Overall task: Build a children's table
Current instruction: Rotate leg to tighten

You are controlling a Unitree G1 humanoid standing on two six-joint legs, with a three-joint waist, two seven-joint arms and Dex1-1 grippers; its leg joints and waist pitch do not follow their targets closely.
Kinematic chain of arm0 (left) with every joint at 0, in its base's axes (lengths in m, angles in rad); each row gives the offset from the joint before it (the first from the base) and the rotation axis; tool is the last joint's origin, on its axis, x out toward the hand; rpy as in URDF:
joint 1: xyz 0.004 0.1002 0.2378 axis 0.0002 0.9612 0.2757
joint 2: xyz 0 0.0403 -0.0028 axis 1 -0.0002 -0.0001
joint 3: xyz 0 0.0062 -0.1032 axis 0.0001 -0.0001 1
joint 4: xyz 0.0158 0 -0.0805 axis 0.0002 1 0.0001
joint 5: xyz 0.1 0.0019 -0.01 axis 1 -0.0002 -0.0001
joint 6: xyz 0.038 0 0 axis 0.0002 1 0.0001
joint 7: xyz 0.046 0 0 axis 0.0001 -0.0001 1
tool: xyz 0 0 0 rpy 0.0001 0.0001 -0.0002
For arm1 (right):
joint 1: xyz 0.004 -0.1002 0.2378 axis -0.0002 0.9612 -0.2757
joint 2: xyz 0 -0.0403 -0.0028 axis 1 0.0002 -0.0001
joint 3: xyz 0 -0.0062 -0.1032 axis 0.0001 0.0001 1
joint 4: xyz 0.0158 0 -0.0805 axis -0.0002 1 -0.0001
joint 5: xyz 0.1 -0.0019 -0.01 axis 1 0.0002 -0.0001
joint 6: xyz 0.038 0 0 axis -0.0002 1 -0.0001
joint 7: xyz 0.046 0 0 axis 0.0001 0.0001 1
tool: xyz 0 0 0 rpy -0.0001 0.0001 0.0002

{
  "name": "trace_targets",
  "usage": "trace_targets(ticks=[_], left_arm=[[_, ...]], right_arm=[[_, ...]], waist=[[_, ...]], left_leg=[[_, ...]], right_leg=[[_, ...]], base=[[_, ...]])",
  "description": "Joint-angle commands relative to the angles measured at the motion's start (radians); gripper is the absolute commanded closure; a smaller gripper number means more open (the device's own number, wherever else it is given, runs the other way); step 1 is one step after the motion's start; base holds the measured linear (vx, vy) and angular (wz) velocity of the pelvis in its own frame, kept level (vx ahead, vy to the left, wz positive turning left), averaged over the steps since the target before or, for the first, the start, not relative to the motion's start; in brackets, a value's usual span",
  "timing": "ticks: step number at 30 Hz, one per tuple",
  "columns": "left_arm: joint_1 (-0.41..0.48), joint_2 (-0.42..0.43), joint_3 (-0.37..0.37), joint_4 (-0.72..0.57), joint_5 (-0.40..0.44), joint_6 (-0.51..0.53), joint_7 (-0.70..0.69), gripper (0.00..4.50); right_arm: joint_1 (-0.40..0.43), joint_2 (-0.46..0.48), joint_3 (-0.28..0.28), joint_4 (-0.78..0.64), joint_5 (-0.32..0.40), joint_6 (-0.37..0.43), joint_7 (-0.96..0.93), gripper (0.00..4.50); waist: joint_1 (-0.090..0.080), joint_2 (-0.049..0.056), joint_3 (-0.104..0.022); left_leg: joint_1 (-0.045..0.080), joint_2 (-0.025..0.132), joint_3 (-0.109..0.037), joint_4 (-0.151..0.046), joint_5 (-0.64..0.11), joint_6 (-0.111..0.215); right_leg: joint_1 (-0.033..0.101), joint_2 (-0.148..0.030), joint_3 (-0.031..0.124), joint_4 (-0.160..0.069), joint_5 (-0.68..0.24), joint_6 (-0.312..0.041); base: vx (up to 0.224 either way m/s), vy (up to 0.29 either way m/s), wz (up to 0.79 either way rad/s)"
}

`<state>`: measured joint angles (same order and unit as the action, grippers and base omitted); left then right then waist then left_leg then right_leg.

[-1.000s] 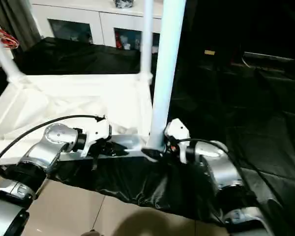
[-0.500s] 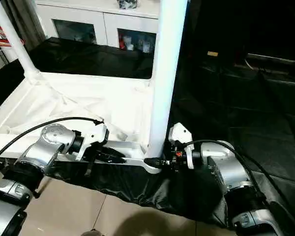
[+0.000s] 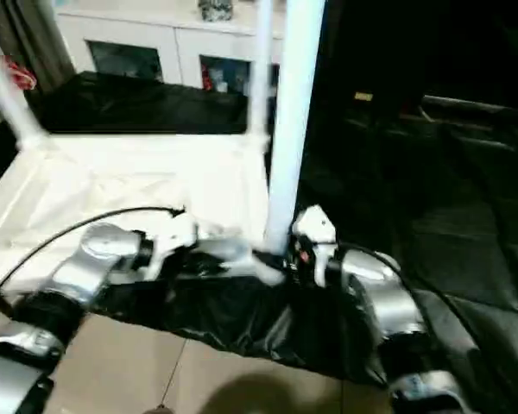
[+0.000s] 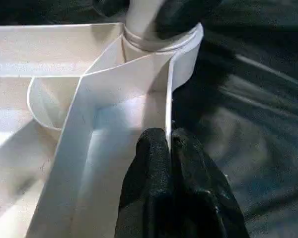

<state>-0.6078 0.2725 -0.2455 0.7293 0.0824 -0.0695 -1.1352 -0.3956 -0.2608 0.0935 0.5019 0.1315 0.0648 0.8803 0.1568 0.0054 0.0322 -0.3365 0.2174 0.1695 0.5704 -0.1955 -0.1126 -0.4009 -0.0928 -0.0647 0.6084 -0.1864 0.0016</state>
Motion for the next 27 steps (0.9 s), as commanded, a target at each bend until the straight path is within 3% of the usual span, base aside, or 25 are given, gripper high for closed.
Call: trace_targets(ticks=[1, 4, 5, 6, 8, 11, 15, 16, 17, 22, 24, 25, 27], left_arm=[[-0.037, -0.078, 0.032, 0.003, -0.006, 0.025, 0.159, 4.50], [-0.050, -0.106, 0.027, 0.020, 0.006, 0.031, 0.208, 4.50], [-0.065, -0.140, 0.019, 0.043, 0.023, 0.038, 0.271, 4.50], [-0.070, -0.153, 0.016, 0.051, 0.030, 0.040, 0.295, 4.50], [-0.086, -0.183, 0.016, 0.070, 0.038, 0.053, 0.345, 4.50], [-0.102, -0.210, 0.018, 0.085, 0.057, 0.065, 0.414, 4.50], [-0.119, -0.223, 0.021, 0.096, 0.070, 0.058, 0.448, 4.50], [-0.123, -0.221, 0.019, 0.103, 0.073, 0.050, 0.451, 4.50], [-0.129, -0.215, 0.016, 0.113, 0.075, 0.032, 0.445, 4.50], [-0.134, -0.196, 0.019, 0.125, 0.069, 0.006, 0.426, 4.50], [-0.126, -0.171, 0.016, 0.110, 0.062, -0.006, 0.389, 4.50], [-0.122, -0.163, 0.017, 0.105, 0.056, -0.012, 0.371, 4.50], [-0.112, -0.143, 0.019, 0.095, 0.046, -0.027, 0.328, 4.50]], right_arm=[[0.018, 0.091, 0.051, 0.084, -0.028, 0.059, -0.089, 2.48], [0.005, 0.129, 0.038, 0.113, -0.034, 0.065, -0.162, 2.52], [-0.021, 0.180, 0.016, 0.163, -0.044, 0.058, -0.275, 2.53], [-0.033, 0.202, 0.004, 0.184, -0.046, 0.057, -0.322, 2.53], [-0.065, 0.244, -0.018, 0.237, -0.057, 0.044, -0.435, 2.53], [-0.108, 0.290, -0.043, 0.302, -0.066, 0.040, -0.542, 2.54], [-0.154, 0.328, -0.058, 0.360, -0.090, 0.001, -0.622, 2.54], [-0.161, 0.332, -0.061, 0.369, -0.093, -0.017, -0.624, 2.54], [-0.167, 0.336, -0.067, 0.371, -0.090, -0.038, -0.608, 1.99], [-0.174, 0.329, -0.077, 0.372, -0.070, -0.064, -0.551, 1.69], [-0.165, 0.298, -0.054, 0.342, -0.083, -0.076, -0.490, 1.47], [-0.159, 0.281, -0.040, 0.330, -0.090, -0.078, -0.456, 1.42], [-0.144, 0.247, -0.020, 0.304, -0.083, -0.074, -0.362, 1.42]], waist=[[-0.003, -0.002, -0.038], [-0.006, -0.005, -0.038], [-0.007, -0.004, -0.040], [-0.013, 0.004, -0.040], [-0.016, 0.001, -0.041], [-0.018, 0.005, -0.042], [-0.019, 0.005, -0.046], [-0.019, 0.005, -0.046], [-0.019, 0.003, -0.047], [-0.018, 0.004, -0.044], [-0.016, 0.001, -0.044], [-0.016, -0.006, -0.044], [-0.014, -0.001, -0.046]], left_leg=[[-0.005, 0.006, 0.001, -0.080, -0.294, -0.002], [-0.001, 0.002, -0.002, -0.082, -0.297, 0.000], [0.001, 0.002, -0.002, -0.082, -0.289, 0.005], [-0.004, 0.002, -0.004, -0.084, -0.278, -0.004], [-0.002, 0.000, -0.005, -0.084, -0.288, -0.009], [-0.003, -0.001, -0.007, -0.086, -0.299, -0.010], [-0.008, 0.000, -0.006, -0.086, -0.276, -0.001], [-0.009, 0.000, -0.006, -0.086, -0.271, -0.001], [-0.009, 0.000, -0.005, -0.085, -0.267, 0.002], [-0.008, 0.000, -0.003, -0.087, -0.283, 0.013], [-0.011, 0.000, -0.003, -0.087, -0.280, 0.021], [-0.013, 0.000, -0.003, -0.088, -0.269, 0.025], [-0.014, 0.001, -0.003, -0.085, -0.244, 0.032]], right_leg=[[0.042, -0.053, 0.037, -0.094, -0.407, -0.140], [0.041, -0.052, 0.037, -0.102, -0.461, -0.109], [0.038, -0.051, 0.039, -0.102, -0.453, -0.108], [0.038, -0.051, 0.038, -0.099, -0.428, -0.115], [0.037, -0.050, 0.037, -0.101, -0.437, -0.110], [0.038, -0.049, 0.036, -0.101, -0.438, -0.108], [0.040, -0.048, 0.038, -0.095, -0.356, -0.120], [0.040, -0.047, 0.038, -0.093, -0.340, -0.124], [0.041, -0.046, 0.038, -0.092, -0.320, -0.130], [0.041, -0.048, 0.038, -0.094, -0.326, -0.137], [0.045, -0.049, 0.039, -0.095, -0.337, -0.132], [0.046, -0.049, 0.039, -0.096, -0.334, -0.128], [0.047, -0.050, 0.039, -0.091, -0.300, -0.136]], base=[[0.000, 0.000, 0.00], [0.000, 0.000, 0.00], [0.000, 0.000, 0.00], [0.000, 0.000, 0.00], [0.000, 0.000, 0.00], [0.000, 0.000, 0.00], [0.000, 0.000, 0.00], [0.000, 0.000, 0.00], [0.000, 0.000, 0.00], [0.000, 0.000, 0.00], [0.000, 0.000, 0.00], [0.000, 0.000, 0.00], [0.000, 0.000, 0.00]])
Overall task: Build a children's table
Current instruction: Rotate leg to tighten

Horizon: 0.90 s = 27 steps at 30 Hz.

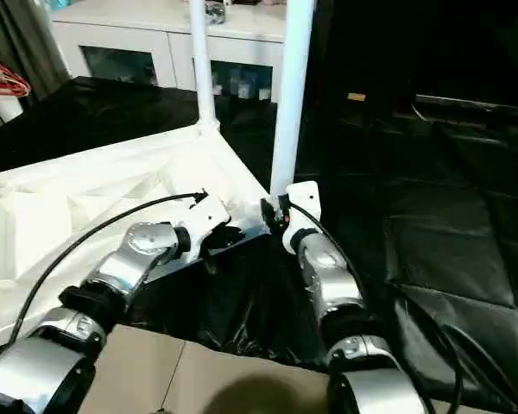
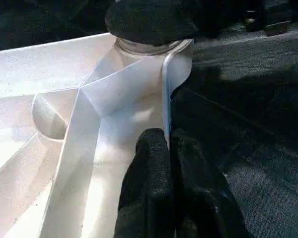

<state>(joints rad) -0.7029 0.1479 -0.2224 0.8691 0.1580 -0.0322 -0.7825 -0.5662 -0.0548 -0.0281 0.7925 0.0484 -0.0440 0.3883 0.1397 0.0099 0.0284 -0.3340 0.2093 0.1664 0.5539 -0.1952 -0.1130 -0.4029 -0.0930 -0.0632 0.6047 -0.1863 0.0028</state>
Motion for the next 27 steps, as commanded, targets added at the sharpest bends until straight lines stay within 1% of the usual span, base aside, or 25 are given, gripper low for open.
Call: trace_targets(ticks=[1, 2, 3, 4, 5, 6, 7, 8, 9, 10, 11, 12, 14, 15, 16, 19, 21, 22, 24, 27], left_arm=[[-0.013, -0.012, -0.004, -0.045, -0.033, -0.072, -0.041, 4.50], [-0.013, -0.011, -0.004, -0.045, -0.033, -0.073, -0.042, 4.50], [-0.008, -0.002, -0.004, -0.047, -0.039, -0.077, -0.065, 4.50], [-0.002, 0.009, -0.007, -0.047, -0.043, -0.091, -0.098, 4.50], [0.004, 0.019, -0.009, -0.048, -0.049, -0.099, -0.129, 4.50], [0.013, 0.038, -0.013, -0.059, -0.061, -0.108, -0.184, 4.50], [0.017, 0.046, -0.013, -0.065, -0.070, -0.110, -0.209, 4.50], [0.018, 0.048, -0.013, -0.067, -0.072, -0.111, -0.215, 4.50], [0.021, 0.054, -0.011, -0.072, -0.081, -0.114, -0.237, 4.50], [0.024, 0.060, -0.008, -0.078, -0.094, -0.121, -0.263, 4.50], [0.029, 0.068, -0.007, -0.089, -0.108, -0.115, -0.295, 4.50], [0.032, 0.076, -0.008, -0.097, -0.116, -0.110, -0.322, 4.50], [0.035, 0.096, -0.015, -0.099, -0.120, -0.117, -0.360, 4.50], [0.035, 0.105, -0.017, -0.098, -0.120, -0.119, -0.373, 4.50], [0.036, 0.115, -0.018, -0.096, -0.120, -0.120, -0.389, 4.50], [0.036, 0.131, -0.018, -0.092, -0.119, -0.128, -0.418, 4.50], [0.034, 0.147, -0.018, -0.092, -0.120, -0.131, -0.445, 4.50], [0.033, 0.153, -0.016, -0.093, -0.123, -0.129, -0.456, 4.50], [0.031, 0.159, -0.014, -0.095, -0.125, -0.127, -0.468, 4.50], [0.030, 0.170, -0.016, -0.097, -0.131, -0.125, -0.498, 4.50]], right_arm=[[0.035, 0.019, 0.113, -0.002, 0.005, 0.042, 0.184, 1.42], [0.035, 0.018, 0.114, -0.003, 0.005, 0.042, 0.187, 1.42], [0.041, 0.003, 0.122, -0.013, 0.007, 0.047, 0.222, 1.42], [0.048, -0.019, 0.131, -0.026, 0.009, 0.038, 0.271, 1.42], [0.054, -0.039, 0.136, -0.039, 0.015, 0.033, 0.314, 1.42], [0.066, -0.073, 0.143, -0.069, 0.031, 0.031, 0.395, 1.42], [0.072, -0.089, 0.148, -0.082, 0.037, 0.032, 0.436, 1.42], [0.074, -0.093, 0.149, -0.085, 0.038, 0.032, 0.445, 1.42], [0.080, -0.108, 0.156, -0.096, 0.042, 0.034, 0.482, 1.42], [0.086, -0.126, 0.164, -0.108, 0.042, 0.028, 0.520, 1.42], [0.091, -0.141, 0.172, -0.118, 0.042, 0.024, 0.551, 1.42], [0.096, -0.153, 0.178, -0.127, 0.047, 0.025, 0.580, 1.42], [0.106, -0.176, 0.189, -0.155, 0.056, 0.033, 0.644, 1.42], [0.109, -0.186, 0.195, -0.166, 0.058, 0.037, 0.668, 1.42], [0.112, -0.198, 0.202, -0.178, 0.060, 0.039, 0.695, 1.42], [0.111, -0.220, 0.210, -0.191, 0.059, 0.038, 0.733, 1.42], [0.099, -0.238, 0.207, -0.185, 0.047, 0.028, 0.747, 1.42], [0.092, -0.244, 0.204, -0.180, 0.043, 0.024, 0.749, 1.42], [0.085, -0.249, 0.201, -0.174, 0.037, 0.020, 0.742, 1.42], [0.076, -0.256, 0.193, -0.171, 0.041, 0.024, 0.741, 1.42]], waist=[[0.002, -0.007, -0.043], [0.003, -0.004, -0.043], [0.004, -0.006, -0.043], [0.003, -0.001, -0.043], [0.003, 0.000, -0.044], [0.004, -0.001, -0.046], [0.004, -0.001, -0.046], [0.006, 0.000, -0.049], [0.005, 0.000, -0.049], [0.005, -0.003, -0.049], [0.006, -0.002, -0.049], [0.008, -0.003, -0.049], [0.009, -0.006, -0.048], [0.010, -0.003, -0.050], [0.010, -0.002, -0.048], [0.011, 0.000, -0.048], [0.013, 0.003, -0.049], [0.015, 0.004, -0.050], [0.016, 0.004, -0.050], [0.019, -0.001, -0.052]], left_leg=[[-0.019, 0.009, 0.001, -0.067, -0.233, 0.038], [-0.019, 0.009, 0.001, -0.066, -0.227, 0.040], [-0.017, 0.010, 0.002, -0.064, -0.215, 0.046], [-0.020, 0.010, 0.002, -0.064, -0.209, 0.049], [-0.019, 0.011, 0.002, -0.063, -0.206, 0.048], [-0.018, 0.013, 0.003, -0.060, -0.190, 0.056], [-0.018, 0.013, 0.003, -0.060, -0.190, 0.056], [-0.021, 0.015, 0.006, -0.054, -0.157, 0.072], [-0.022, 0.015, 0.006, -0.054, -0.147, 0.074], [-0.020, 0.015, 0.008, -0.051, -0.137, 0.079], [-0.020, 0.014, 0.007, -0.050, -0.135, 0.081], [-0.021, 0.015, 0.009, -0.049, -0.134, 0.088], [-0.020, 0.016, 0.011, -0.048, -0.140, 0.094], [-0.019, 0.016, 0.011, -0.047, -0.136, 0.099], [-0.019, 0.016, 0.010, -0.047, -0.134, 0.099], [-0.017, 0.019, 0.010, -0.049, -0.153, 0.088], [-0.015, 0.021, 0.011, -0.048, -0.155, 0.083], [-0.015, 0.022, 0.011, -0.048, -0.154, 0.079], [-0.017, 0.021, 0.011, -0.046, -0.147, 0.075], [-0.018, 0.020, 0.012, -0.044, -0.125, 0.077]], right_leg=[[0.050, -0.048, 0.038, -0.085, -0.271, -0.146], [0.051, -0.047, 0.038, -0.083, -0.258, -0.151], [0.051, -0.047, 0.038, -0.082, -0.233, -0.160], [0.053, -0.047, 0.037, -0.080, -0.216, -0.170], [0.054, -0.047, 0.036, -0.078, -0.208, -0.174], [0.055, -0.045, 0.035, -0.072, -0.164, -0.192], [0.055, -0.045, 0.035, -0.072, -0.164, -0.192], [0.058, -0.044, 0.033, -0.063, -0.090, -0.216], [0.058, -0.043, 0.033, -0.061, -0.070, -0.224], [0.057, -0.041, 0.032, -0.059, -0.048, -0.235], [0.058, -0.042, 0.031, -0.057, -0.046, -0.240], [0.059, -0.044, 0.032, -0.057, -0.048, -0.247], [0.058, -0.044, 0.032, -0.058, -0.054, -0.248], [0.057, -0.045, 0.032, -0.056, -0.050, -0.251], [0.057, -0.044, 0.031, -0.057, -0.051, -0.251], [0.055, -0.047, 0.032, -0.060, -0.076, -0.252], [0.052, -0.045, 0.032, -0.058, -0.066, -0.258], [0.053, -0.046, 0.031, -0.056, -0.057, -0.263], [0.054, -0.045, 0.030, -0.054, -0.041, -0.264], [0.056, -0.044, 0.030, -0.049, -0.010, -0.267]], base=[[0.000, 0.000, 0.00], [0.000, 0.000, 0.00], [0.000, 0.000, 0.00], [0.000, 0.000, 0.00], [0.000, 0.000, 0.00], [0.000, 0.000, 0.00], [0.000, 0.000, 0.00], [0.000, 0.000, 0.00], [0.000, 0.000, 0.00], [0.000, 0.000, 0.00], [0.000, 0.000, 0.00], [0.000, 0.000, 0.00], [0.000, 0.000, 0.00], [0.000, 0.000, 0.00], [0.000, 0.000, 0.00], [0.000, 0.000, 0.00], [0.000, 0.000, 0.00], [0.000, 0.000, 0.00], [0.000, 0.000, 0.00], [0.000, 0.000, 0.00]])
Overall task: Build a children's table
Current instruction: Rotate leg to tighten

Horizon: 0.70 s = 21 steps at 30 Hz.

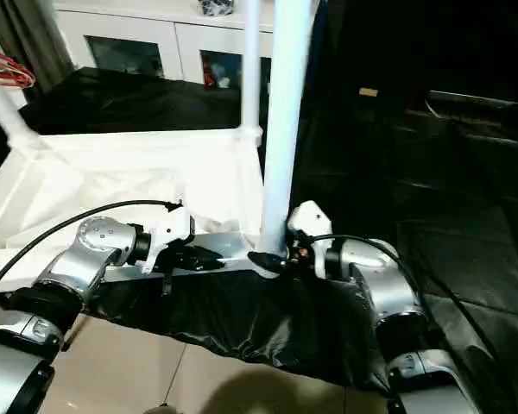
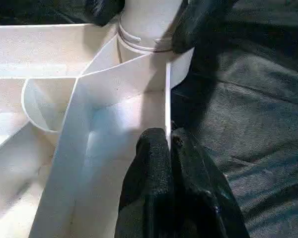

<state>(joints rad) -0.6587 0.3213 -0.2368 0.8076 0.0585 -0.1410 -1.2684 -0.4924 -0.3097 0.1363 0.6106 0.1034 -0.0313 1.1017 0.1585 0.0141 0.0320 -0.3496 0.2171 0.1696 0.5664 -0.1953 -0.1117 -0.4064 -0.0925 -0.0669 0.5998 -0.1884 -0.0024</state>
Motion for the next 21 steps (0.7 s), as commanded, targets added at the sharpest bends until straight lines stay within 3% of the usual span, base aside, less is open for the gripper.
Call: trace_targets(ticks=[1, 5, 7, 9, 13, 14, 17, 21], left_arm=[[-0.014, -0.003, -0.002, -0.035, -0.032, -0.016, -0.012, 4.50], [-0.014, -0.002, -0.001, -0.033, -0.032, -0.018, -0.024, 4.50], [-0.015, 0.000, -0.001, -0.034, -0.034, -0.014, -0.031, 4.50], [-0.016, 0.003, -0.003, -0.037, -0.035, -0.009, -0.041, 4.50], [-0.018, 0.013, -0.006, -0.043, -0.038, 0.011, -0.075, 4.50], [-0.018, 0.014, -0.007, -0.044, -0.039, 0.013, -0.078, 4.50], [-0.016, 0.014, -0.011, -0.040, -0.040, 0.024, -0.094, 4.50], [-0.012, 0.002, -0.006, -0.039, -0.041, 0.036, -0.086, 4.50]], right_arm=[[0.002, -0.001, 0.028, 0.011, -0.014, 0.011, 0.028, 1.42], [0.015, -0.010, 0.042, -0.006, -0.009, 0.026, 0.062, 1.42], [0.023, -0.019, 0.055, -0.022, -0.002, 0.041, 0.094, 1.75], [0.026, -0.024, 0.062, -0.028, 0.002, 0.050, 0.116, 1.75], [0.021, -0.028, 0.074, -0.015, 0.002, 0.056, 0.143, 2.09], [0.020, -0.028, 0.074, -0.013, 0.001, 0.056, 0.143, 2.15], [0.021, -0.025, 0.075, -0.004, 0.004, 0.062, 0.146, 2.31], [0.043, -0.025, 0.078, -0.031, 0.013, 0.083, 0.153, 2.46]], waist=[[0.001, -0.004, -0.057], [0.004, -0.008, -0.056], [0.007, -0.007, -0.056], [0.010, -0.008, -0.056], [0.013, -0.004, -0.056], [0.013, 0.003, -0.056], [0.012, 0.000, -0.056], [0.011, 0.006, -0.058]], left_leg=[[-0.004, 0.011, 0.009, -0.055, -0.116, 0.078], [-0.004, 0.010, 0.010, -0.053, -0.107, 0.087], [-0.003, 0.011, 0.010, -0.054, -0.112, 0.090], [-0.003, 0.012, 0.009, -0.053, -0.112, 0.089], [-0.003, 0.012, 0.009, -0.054, -0.125, 0.080], [-0.002, 0.012, 0.008, -0.054, -0.128, 0.078], [-0.002, 0.012, 0.008, -0.054, -0.138, 0.069], [-0.002, 0.011, 0.008, -0.052, -0.128, 0.067]], right_leg=[[0.061, -0.046, 0.033, -0.043, 0.003, -0.262], [0.061, -0.045, 0.032, -0.042, 0.009, -0.261], [0.061, -0.045, 0.033, -0.044, -0.006, -0.257], [0.061, -0.046, 0.033, -0.043, -0.009, -0.257], [0.059, -0.046, 0.033, -0.043, -0.019, -0.260], [0.059, -0.046, 0.033, -0.042, -0.017, -0.262], [0.060, -0.045, 0.033, -0.043, -0.011, -0.265], [0.062, -0.043, 0.032, -0.040, 0.018, -0.269]], base=[[0.000, 0.000, 0.00], [0.000, 0.000, 0.00], [0.000, 0.000, 0.00], [0.000, 0.000, 0.00], [0.000, 0.000, 0.00], [0.000, 0.000, 0.00], [0.000, 0.000, 0.00], [0.000, 0.000, 0.00]])
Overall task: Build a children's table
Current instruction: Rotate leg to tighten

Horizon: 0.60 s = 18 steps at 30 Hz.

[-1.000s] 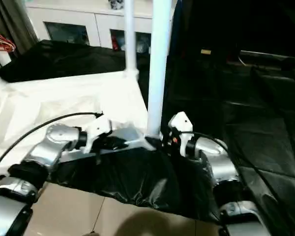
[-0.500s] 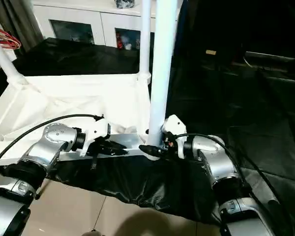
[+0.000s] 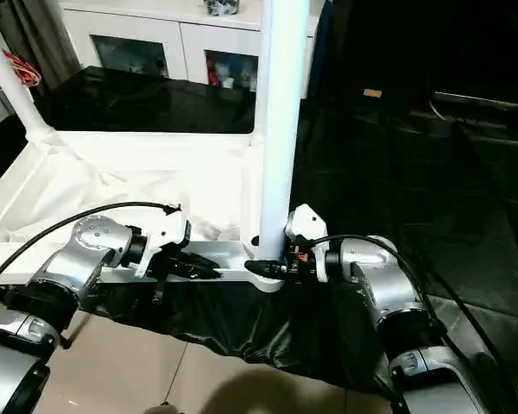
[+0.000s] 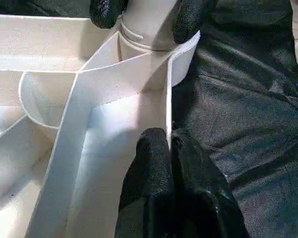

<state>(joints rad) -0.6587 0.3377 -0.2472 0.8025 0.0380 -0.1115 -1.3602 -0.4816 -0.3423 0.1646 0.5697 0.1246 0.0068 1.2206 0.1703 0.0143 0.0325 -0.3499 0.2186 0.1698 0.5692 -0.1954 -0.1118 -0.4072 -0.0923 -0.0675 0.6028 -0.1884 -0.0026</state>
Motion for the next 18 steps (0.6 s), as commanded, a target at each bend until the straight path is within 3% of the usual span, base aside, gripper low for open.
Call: trace_targets(ticks=[1, 3, 5, 8, 10, 12, 14, 16, 18], left_arm=[[-0.012, -0.023, 0.004, -0.022, -0.008, 0.001, 0.044, 4.50], [-0.017, -0.038, 0.007, -0.001, 0.011, -0.005, 0.111, 4.50], [-0.026, -0.054, 0.011, 0.019, 0.026, -0.003, 0.174, 4.50], [-0.044, -0.095, 0.024, 0.040, 0.041, 0.015, 0.290, 4.50], [-0.049, -0.114, 0.031, 0.046, 0.041, 0.022, 0.330, 4.50], [-0.056, -0.140, 0.036, 0.053, 0.046, 0.029, 0.384, 4.50], [-0.063, -0.166, 0.040, 0.062, 0.050, 0.035, 0.434, 4.50], [-0.076, -0.232, 0.038, 0.081, 0.072, 0.050, 0.556, 4.50], [-0.080, -0.260, 0.040, 0.083, 0.079, 0.057, 0.601, 4.50]], right_arm=[[0.050, 0.014, 0.049, -0.001, -0.006, 0.050, 0.023, 2.48], [0.067, 0.028, 0.046, 0.000, -0.011, 0.044, -0.011, 2.49], [0.079, 0.044, 0.042, 0.007, -0.019, 0.043, -0.054, 2.49], [0.098, 0.079, 0.027, 0.021, -0.029, 0.044, -0.142, 2.51], [0.095, 0.101, 0.014, 0.049, -0.046, 0.033, -0.218, 2.52], [0.087, 0.133, -0.007, 0.089, -0.059, 0.037, -0.319, 2.53], [0.078, 0.164, -0.027, 0.121, -0.071, 0.042, -0.416, 2.53], [0.052, 0.249, -0.083, 0.178, -0.061, 0.077, -0.610, 2.53], [0.038, 0.292, -0.100, 0.200, -0.057, 0.087, -0.686, 2.53]], waist=[[0.000, 0.004, -0.058], [0.002, 0.007, -0.059], [0.004, 0.007, -0.054], [0.005, 0.008, -0.043], [0.001, 0.011, -0.033], [-0.006, 0.008, -0.031], [-0.014, 0.007, -0.030], [-0.019, 0.003, -0.032], [-0.022, 0.001, -0.032]], left_leg=[[-0.001, 0.009, 0.007, -0.054, -0.127, 0.069], [0.000, 0.010, 0.007, -0.054, -0.133, 0.068], [0.003, 0.011, 0.009, -0.058, -0.168, 0.060], [0.011, 0.013, 0.008, -0.072, -0.272, 0.028], [0.017, 0.010, 0.001, -0.082, -0.352, 0.003], [0.025, 0.006, -0.004, -0.085, -0.388, 0.001], [0.024, 0.004, -0.006, -0.088, -0.372, -0.003], [0.026, 0.000, -0.010, -0.090, -0.354, -0.006], [0.024, 0.000, -0.012, -0.093, -0.345, 0.002]], right_leg=[[0.063, -0.042, 0.033, -0.044, 0.022, -0.269], [0.062, -0.043, 0.033, -0.044, 0.030, -0.271], [0.058, -0.044, 0.033, -0.051, -0.024, -0.264], [0.054, -0.050, 0.036, -0.074, -0.230, -0.218], [0.050, -0.056, 0.037, -0.093, -0.432, -0.158], [0.047, -0.059, 0.035, -0.108, -0.535, -0.118], [0.044, -0.058, 0.036, -0.112, -0.558, -0.103], [0.044, -0.057, 0.033, -0.117, -0.578, -0.081], [0.042, -0.057, 0.036, -0.118, -0.567, -0.082]], base=[[0.000, 0.000, 0.00], [0.000, 0.000, 0.00], [0.000, 0.000, 0.00], [0.000, 0.000, 0.00], [0.000, 0.000, 0.00], [0.000, 0.000, 0.00], [0.000, 0.000, 0.00], [0.000, 0.000, 0.00], [0.000, 0.000, 0.00]])
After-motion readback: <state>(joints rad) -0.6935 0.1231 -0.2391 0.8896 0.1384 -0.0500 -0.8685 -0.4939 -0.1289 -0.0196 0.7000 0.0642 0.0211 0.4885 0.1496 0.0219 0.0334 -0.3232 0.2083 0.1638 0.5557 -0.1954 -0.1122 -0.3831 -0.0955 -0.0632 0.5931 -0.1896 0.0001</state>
